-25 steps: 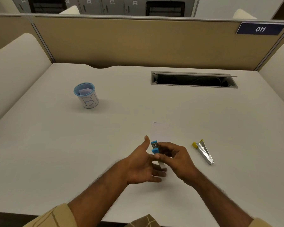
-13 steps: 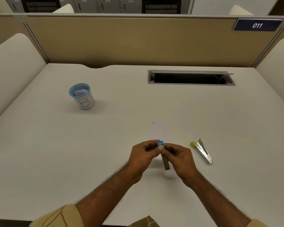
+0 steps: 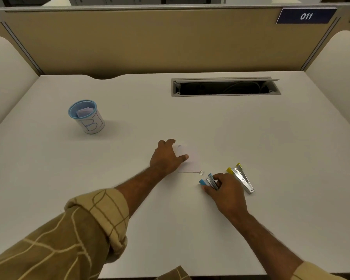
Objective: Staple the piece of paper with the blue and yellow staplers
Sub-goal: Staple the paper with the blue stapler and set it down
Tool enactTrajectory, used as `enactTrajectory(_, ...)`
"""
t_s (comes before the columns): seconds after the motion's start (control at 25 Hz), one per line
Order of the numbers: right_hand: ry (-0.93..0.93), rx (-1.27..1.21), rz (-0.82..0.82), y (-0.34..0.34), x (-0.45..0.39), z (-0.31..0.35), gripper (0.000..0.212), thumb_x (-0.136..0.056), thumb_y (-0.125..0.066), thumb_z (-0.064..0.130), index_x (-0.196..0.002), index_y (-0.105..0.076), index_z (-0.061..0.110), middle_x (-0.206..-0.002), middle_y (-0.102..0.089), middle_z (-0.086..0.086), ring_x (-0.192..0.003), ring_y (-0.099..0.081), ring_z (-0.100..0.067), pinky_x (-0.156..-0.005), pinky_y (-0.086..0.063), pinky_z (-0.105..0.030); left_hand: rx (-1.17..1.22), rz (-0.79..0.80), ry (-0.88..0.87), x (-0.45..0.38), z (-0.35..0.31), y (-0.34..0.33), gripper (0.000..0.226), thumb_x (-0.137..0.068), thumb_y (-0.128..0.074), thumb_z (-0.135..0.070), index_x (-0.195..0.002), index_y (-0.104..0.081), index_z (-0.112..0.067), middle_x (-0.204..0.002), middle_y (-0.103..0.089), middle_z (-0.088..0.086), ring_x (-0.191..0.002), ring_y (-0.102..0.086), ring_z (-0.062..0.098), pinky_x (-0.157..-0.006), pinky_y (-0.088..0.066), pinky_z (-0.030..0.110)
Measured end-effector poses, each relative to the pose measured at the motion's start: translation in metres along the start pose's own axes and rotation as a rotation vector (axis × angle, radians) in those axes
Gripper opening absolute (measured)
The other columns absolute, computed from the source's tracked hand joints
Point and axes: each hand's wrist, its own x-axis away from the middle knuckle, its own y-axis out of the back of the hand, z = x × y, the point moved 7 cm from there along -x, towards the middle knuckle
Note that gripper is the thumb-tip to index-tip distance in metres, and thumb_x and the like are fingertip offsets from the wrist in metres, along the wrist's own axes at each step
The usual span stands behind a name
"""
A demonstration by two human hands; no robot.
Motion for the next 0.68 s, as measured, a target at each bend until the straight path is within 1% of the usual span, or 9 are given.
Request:
enactTrajectory(0.04, -0.008, 0.022, 0.009, -0.002, 0.0, -0.001, 0.033, -0.073, -0.079, 0.036, -0.099, -0.069, 0.017, -0.083, -0.061, 0.002, -0.07, -0.055, -0.012, -0.061, -0.04, -0.025, -0.053, 0.02, -0.005, -0.003, -0.001, -0.004, 0.077, -0.078, -0.071, -0.054, -0.141, -0.042, -0.021, -0.139, -0.042, 0.01, -0.121, -0.055, 0.029, -0.1, -0.046, 0.041)
enactTrajectory(0.12, -0.014, 0.051, 0.012, -0.004, -0.001, -0.002, 0.034, -0.074, -0.078, 0.036, -0.1, -0.069, 0.017, -0.089, -0.065, -0.001, -0.079, -0.06, -0.018, -0.069, -0.047, -0.032, -0.107, 0.02, -0.024, -0.007, -0.005, -0.008, 0.068, -0.081, -0.069, -0.052, -0.139, -0.045, -0.024, -0.136, -0.041, 0.01, -0.116, -0.057, 0.032, -0.095, -0.047, 0.04)
enactTrajectory(0.24, -0.014, 0.075, 0.012, -0.004, -0.002, -0.004, 0.034, -0.075, -0.076, 0.038, -0.101, -0.068, 0.018, -0.093, -0.066, -0.002, -0.083, -0.062, -0.019, -0.072, -0.05, -0.033, -0.098, -0.029, -0.044, -0.006, -0.009, -0.005, 0.046, -0.085, -0.068, -0.042, -0.126, -0.056, -0.024, -0.128, -0.044, 0.008, -0.106, -0.06, 0.03, -0.083, -0.047, 0.035)
enactTrajectory(0.32, -0.002, 0.079, 0.008, -0.004, -0.002, -0.004, 0.038, -0.075, -0.076, 0.038, -0.106, -0.065, 0.018, -0.098, -0.066, -0.003, -0.087, -0.061, -0.02, -0.074, -0.049, -0.033, -0.069, -0.066, -0.056, -0.004, -0.01, -0.002, 0.035, -0.085, -0.07, -0.035, -0.115, -0.06, -0.022, -0.122, -0.047, 0.007, -0.098, -0.06, 0.026, -0.076, -0.044, 0.03)
enactTrajectory(0.4, 0.018, 0.092, 0.013, -0.005, -0.003, -0.004, 0.049, -0.075, -0.076, 0.04, -0.116, -0.061, 0.018, -0.106, -0.066, -0.004, -0.095, -0.061, -0.022, -0.078, -0.046, -0.031, -0.029, -0.088, -0.058, -0.003, -0.01, -0.001, 0.027, -0.084, -0.072, -0.032, -0.106, -0.061, -0.02, -0.117, -0.05, 0.005, -0.092, -0.057, 0.02, -0.074, -0.041, 0.027)
enactTrajectory(0.48, 0.008, 0.085, 0.031, -0.006, -0.003, -0.006, 0.064, -0.073, -0.077, 0.045, -0.127, -0.054, 0.018, -0.114, -0.064, -0.004, -0.104, -0.06, -0.023, -0.084, -0.047, -0.033, 0.011, -0.112, -0.062, -0.002, -0.01, 0.001, 0.02, -0.084, -0.072, -0.031, -0.098, -0.064, -0.019, -0.111, -0.054, 0.003, -0.088, -0.055, 0.016, -0.073, -0.04, 0.026)
enactTrajectory(0.56, -0.01, 0.057, 0.019, -0.001, -0.002, -0.005, 0.073, -0.072, -0.074, 0.055, -0.132, -0.05, 0.02, -0.114, -0.063, -0.004, -0.102, -0.059, -0.022, -0.084, -0.049, -0.035, 0.094, -0.139, -0.073, 0.0, -0.01, 0.006, 0.014, -0.083, -0.072, -0.029, -0.09, -0.066, -0.017, -0.102, -0.064, 0.001, -0.085, -0.058, 0.015, -0.073, -0.044, 0.027)
enactTrajectory(0.6, -0.005, 0.052, -0.009, 0.003, -0.002, -0.004, 0.074, -0.072, -0.071, 0.058, -0.132, -0.05, 0.021, -0.11, -0.062, -0.003, -0.096, -0.058, -0.019, -0.081, -0.049, -0.034, 0.157, -0.145, -0.074, 0.002, -0.011, 0.01, 0.013, -0.083, -0.073, -0.027, -0.086, -0.067, -0.016, -0.095, -0.068, 0.001, -0.083, -0.061, 0.016, -0.073, -0.047, 0.028)
enactTrajectory(0.68, 0.054, 0.04, -0.076, 0.014, -0.002, 0.004, 0.067, -0.075, -0.07, 0.056, -0.131, -0.051, 0.024, -0.102, -0.06, 0.001, -0.086, -0.053, -0.013, -0.075, -0.045, -0.03, 0.284, -0.139, -0.054, 0.006, -0.01, 0.019, 0.01, -0.081, -0.075, -0.025, -0.082, -0.069, -0.017, -0.084, -0.072, -0.002, -0.077, -0.064, 0.014, -0.068, -0.048, 0.023)
